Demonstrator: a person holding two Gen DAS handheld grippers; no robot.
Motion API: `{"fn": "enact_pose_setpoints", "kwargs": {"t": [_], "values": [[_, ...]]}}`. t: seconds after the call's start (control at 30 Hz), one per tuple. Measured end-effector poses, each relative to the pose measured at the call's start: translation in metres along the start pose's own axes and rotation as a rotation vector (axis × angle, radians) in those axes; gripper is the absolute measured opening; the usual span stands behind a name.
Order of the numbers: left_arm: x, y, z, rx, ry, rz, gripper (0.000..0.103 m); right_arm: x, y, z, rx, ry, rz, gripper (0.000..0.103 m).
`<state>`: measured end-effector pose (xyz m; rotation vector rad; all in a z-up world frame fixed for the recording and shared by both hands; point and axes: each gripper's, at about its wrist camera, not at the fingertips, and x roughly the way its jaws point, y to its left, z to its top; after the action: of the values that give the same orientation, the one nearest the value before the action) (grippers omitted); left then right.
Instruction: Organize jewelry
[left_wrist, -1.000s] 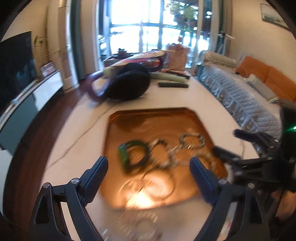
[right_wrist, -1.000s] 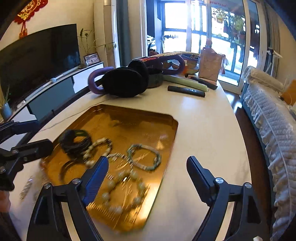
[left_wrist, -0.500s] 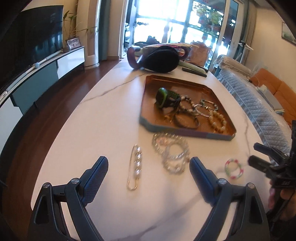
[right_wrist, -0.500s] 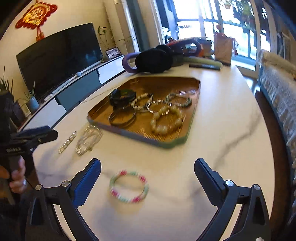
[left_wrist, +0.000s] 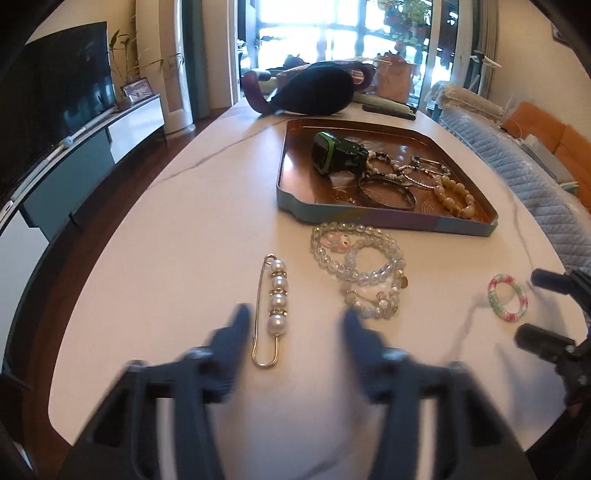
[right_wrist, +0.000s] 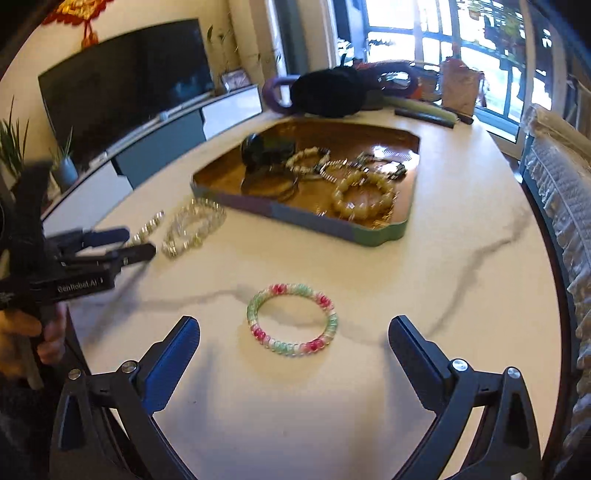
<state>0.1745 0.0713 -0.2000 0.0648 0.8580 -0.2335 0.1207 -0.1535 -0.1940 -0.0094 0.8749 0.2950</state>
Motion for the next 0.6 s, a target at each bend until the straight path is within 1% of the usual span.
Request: {"fn": "enact_pose_setpoints", "kwargs": {"t": [0.03,0.07,0.13,0.17,0.23,0.3,0.33,0.37,0.43,0.47,0.5,0.53,0.6], "values": [[-0.001,0.002,0.002,-0.015,0.007,-0.005,0.026,0.002,-0.001,0.000,0.004,0.011,0.003,0.099],[-0.001,0.005,0.002,-0.028,0.011,-0.007,0.021,0.005,0.000,0.001,-0.006,0.023,-0.003,0.100],[-0.001,0.010,0.003,-0.055,0.014,-0.018,0.018,0.010,0.005,0.001,-0.054,0.049,-0.038,0.101],[-0.001,0.012,0.003,-0.066,0.015,-0.025,0.016,0.014,0.012,0.001,-0.100,0.066,-0.068,0.101],[-0.002,0.012,0.002,-0.070,0.016,-0.015,0.013,0.015,0.014,0.002,-0.114,0.065,-0.049,0.100],[-0.003,0.010,0.000,-0.072,0.017,-0.015,0.012,0.015,0.012,0.003,-0.113,0.061,-0.041,0.098],[-0.004,0.008,-0.001,-0.071,0.017,-0.017,0.012,0.012,0.011,0.002,-0.113,0.040,-0.037,0.086],[-0.004,0.007,-0.003,-0.066,0.017,-0.016,0.012,0.009,0.011,0.002,-0.122,0.010,-0.030,0.057],[-0.008,0.001,-0.007,-0.055,0.014,-0.017,0.012,0.007,0.009,0.003,-0.127,-0.004,-0.014,0.032],[-0.010,0.000,-0.009,-0.052,0.011,-0.021,0.011,0.007,0.010,0.003,-0.143,-0.005,-0.012,0.021],[-0.011,-0.004,-0.011,-0.042,0.007,-0.019,0.011,0.007,0.010,0.004,-0.151,-0.006,-0.009,0.015],[-0.012,-0.007,-0.013,-0.031,0.005,-0.009,0.011,0.007,0.010,0.004,-0.155,-0.006,-0.003,0.012],[-0.014,-0.010,-0.014,-0.034,0.005,-0.014,0.011,0.007,0.009,0.005,-0.151,-0.007,0.003,0.011]]}}
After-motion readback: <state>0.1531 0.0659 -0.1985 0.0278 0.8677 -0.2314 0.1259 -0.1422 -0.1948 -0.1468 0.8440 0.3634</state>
